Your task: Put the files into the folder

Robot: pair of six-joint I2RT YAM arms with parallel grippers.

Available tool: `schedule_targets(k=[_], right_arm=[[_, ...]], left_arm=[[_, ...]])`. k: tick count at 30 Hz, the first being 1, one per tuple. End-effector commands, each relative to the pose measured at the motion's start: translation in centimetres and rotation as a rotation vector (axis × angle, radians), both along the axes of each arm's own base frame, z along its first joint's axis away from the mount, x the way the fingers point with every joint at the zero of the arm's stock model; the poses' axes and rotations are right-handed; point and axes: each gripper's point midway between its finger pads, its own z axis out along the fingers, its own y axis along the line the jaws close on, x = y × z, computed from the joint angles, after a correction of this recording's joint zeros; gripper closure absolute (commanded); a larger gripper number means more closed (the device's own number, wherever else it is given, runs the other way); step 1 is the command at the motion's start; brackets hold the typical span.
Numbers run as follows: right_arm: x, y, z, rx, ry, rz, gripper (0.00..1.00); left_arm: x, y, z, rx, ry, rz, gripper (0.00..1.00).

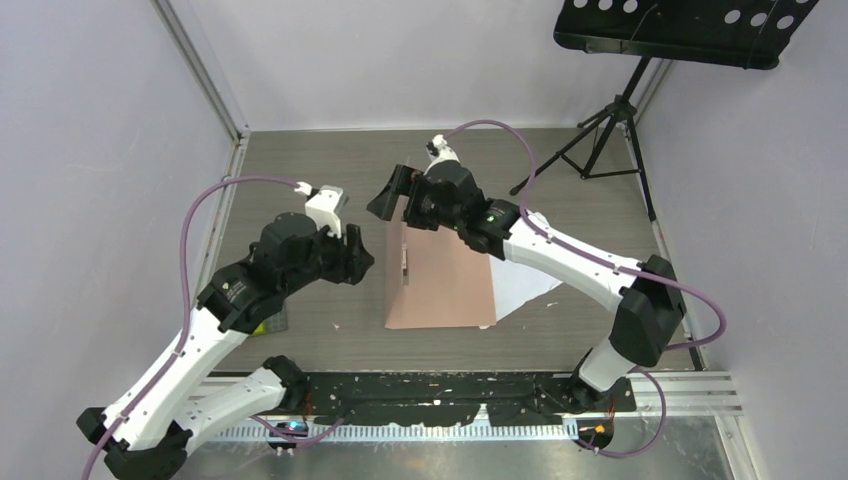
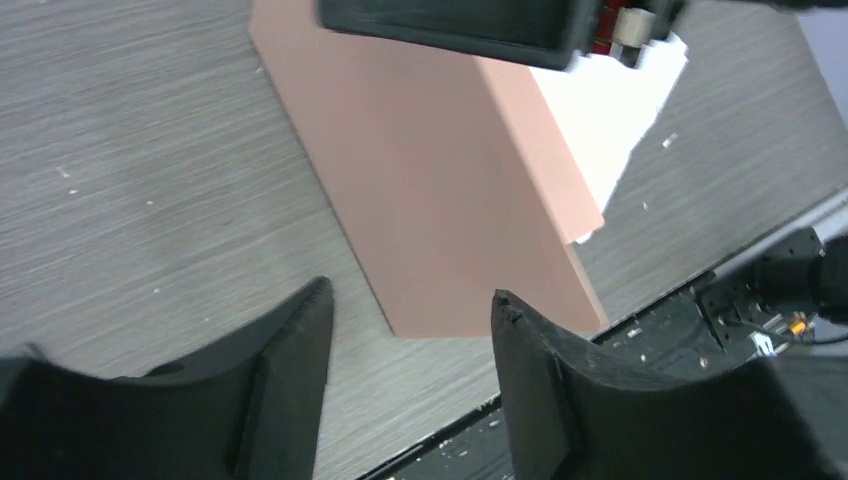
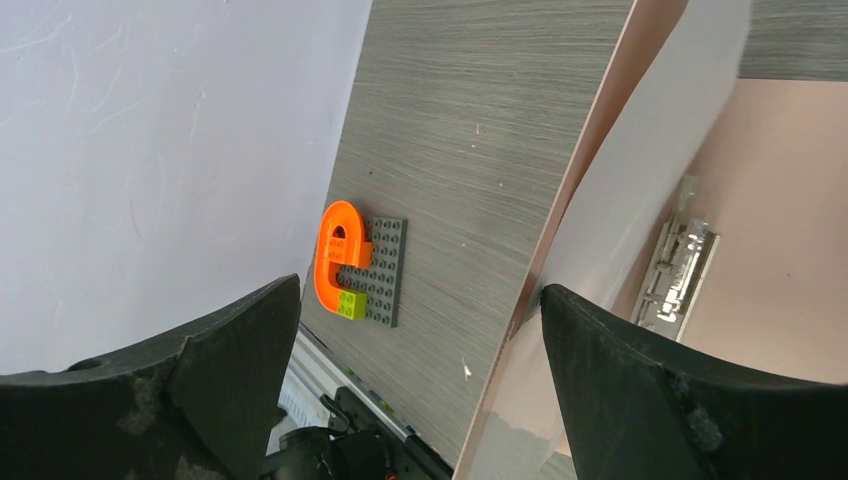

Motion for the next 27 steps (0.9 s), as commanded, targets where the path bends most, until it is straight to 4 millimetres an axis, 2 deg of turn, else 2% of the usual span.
schedule_targets(k=[1,4,6,12,17,22,27], right_arm=[[-0.2,1.9,3.4,0.051,-0.035,0.03,0.05],[-0.6,2.5,3.5,0.05,-0.023,0.047,0.05],[-0.8,2.9,3.3,0.05,-0.013,0.053,0.05],[-0.9,3.1,3.5,0.056,-0.008,0.053,0.05],[-1.0,2.8,3.5,0.046,-0.012,0.055,0.05],[-1.5,3.3,4.4,0.055,-0.026,0.11,0.05],[-1.9,3.6,4.3,0.059,-0.013,0.135,0.05]], left_arm=[[-1.1,-1.4,1.9,-0.032,-0.064,-0.064,0.38],[-1.0,-1.9,1.5,0.002,-0.078,-0.058,0.3],[-0.9,-2.2,1.9,0.007,-0.102,-0.054,0.28],[0.3,-2.7,1.8,0.072,-0.122,-0.017,0.3],[0.9,-3.3,1.3,0.091,-0.112,-0.009,0.35],[0.2,-3.1,2.5,0.062,-0.133,-0.037,0.31],[-0.1,-3.5,1.1,0.111,-0.1,-0.079,0.3]])
